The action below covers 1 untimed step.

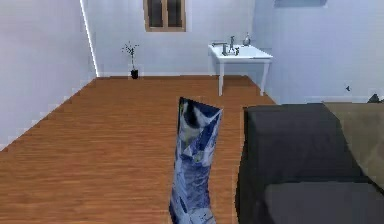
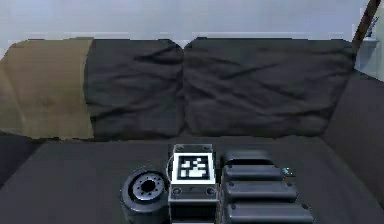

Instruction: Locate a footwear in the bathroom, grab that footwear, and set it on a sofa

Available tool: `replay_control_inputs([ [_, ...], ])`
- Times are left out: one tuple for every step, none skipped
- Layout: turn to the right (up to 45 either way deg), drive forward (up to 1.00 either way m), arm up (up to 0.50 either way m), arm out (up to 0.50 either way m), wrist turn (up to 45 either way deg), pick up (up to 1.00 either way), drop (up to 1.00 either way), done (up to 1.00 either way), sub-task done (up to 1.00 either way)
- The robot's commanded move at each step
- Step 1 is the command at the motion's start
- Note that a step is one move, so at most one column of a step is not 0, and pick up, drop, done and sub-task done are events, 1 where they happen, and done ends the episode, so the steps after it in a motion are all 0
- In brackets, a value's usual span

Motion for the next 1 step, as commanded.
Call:
replay_control_inputs([
  [45.0, 0.00, 0.00, 0.00, 0.0, 0.00, 0.00, 0.00, 0.00],
])
